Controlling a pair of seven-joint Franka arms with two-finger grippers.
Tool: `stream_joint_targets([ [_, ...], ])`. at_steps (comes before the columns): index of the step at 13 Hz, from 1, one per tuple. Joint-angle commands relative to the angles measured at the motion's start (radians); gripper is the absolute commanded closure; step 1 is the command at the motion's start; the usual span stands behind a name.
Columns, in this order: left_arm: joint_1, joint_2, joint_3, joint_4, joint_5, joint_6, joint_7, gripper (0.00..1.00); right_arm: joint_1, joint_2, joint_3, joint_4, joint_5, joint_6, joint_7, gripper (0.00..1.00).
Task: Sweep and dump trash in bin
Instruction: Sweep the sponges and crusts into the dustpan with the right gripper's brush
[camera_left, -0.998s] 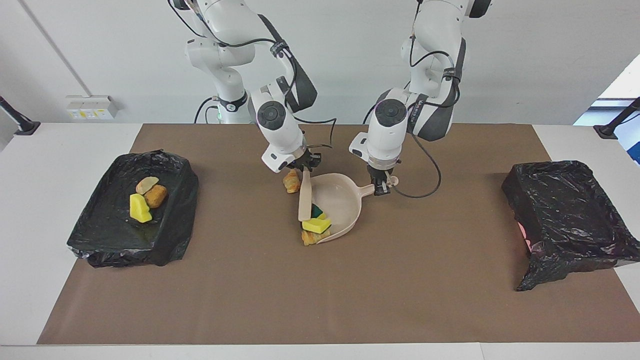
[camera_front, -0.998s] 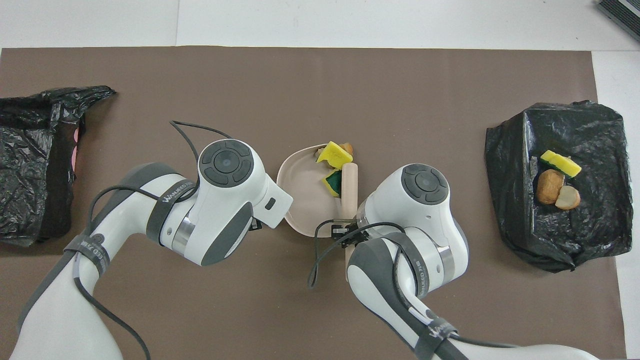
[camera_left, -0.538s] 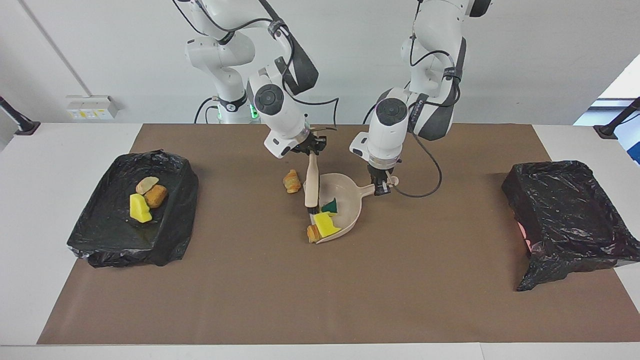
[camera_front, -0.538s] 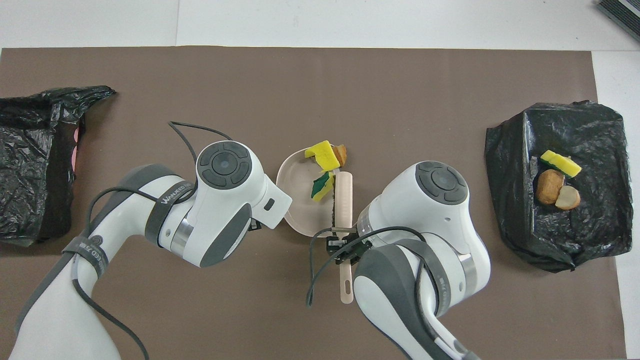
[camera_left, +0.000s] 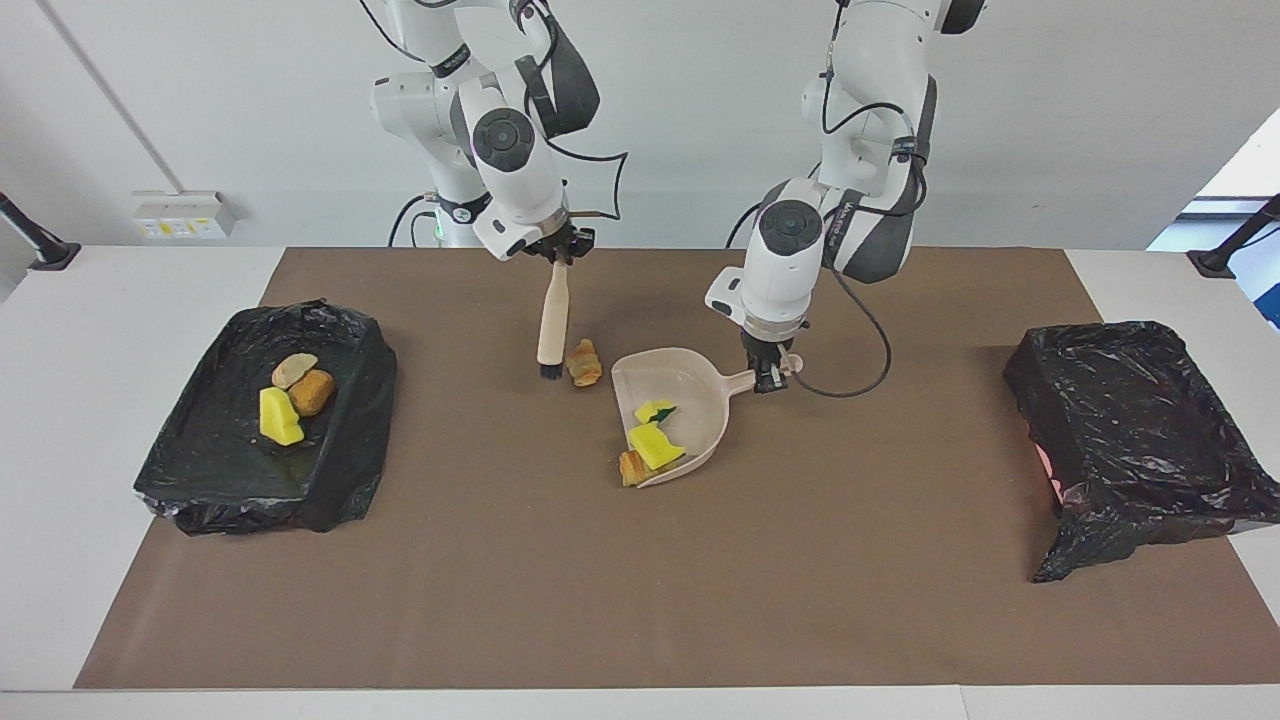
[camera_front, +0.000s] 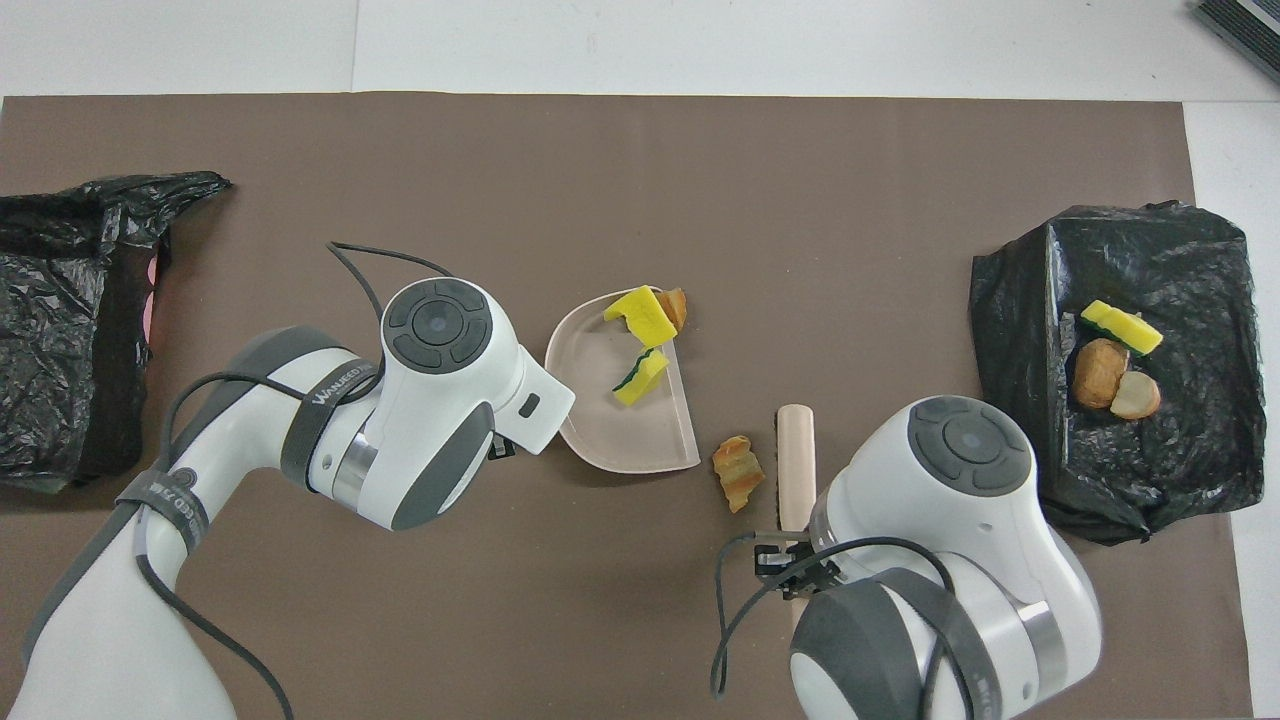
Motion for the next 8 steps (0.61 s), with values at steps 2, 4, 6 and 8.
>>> stream_joint_targets([
  [2, 0.006, -0.039, 0.003, -0.053, 0.014, 0.011, 0.015, 1.0, 0.01, -0.017, 0.017, -0.134, -0.015, 0.166, 0.011, 1.0],
  [4, 0.006, -0.043, 0.006, -0.054, 0.015, 0.014, 0.088, 1.0, 0.025, 0.041, 0.02, -0.133, -0.004, 0.258, -0.002, 1.0],
  [6, 0.006, -0.046, 0.004, -0.062, 0.087, 0.024, 0.099, 1.0, 0.062, 0.087, 0.02, -0.104, 0.017, 0.33, -0.003, 1.0],
  [8, 0.004, -0.056, 0.004, -0.079, 0.094, 0.025, 0.133, 1.0, 0.067, 0.127, 0.02, -0.077, 0.117, 0.365, -0.063, 1.0],
])
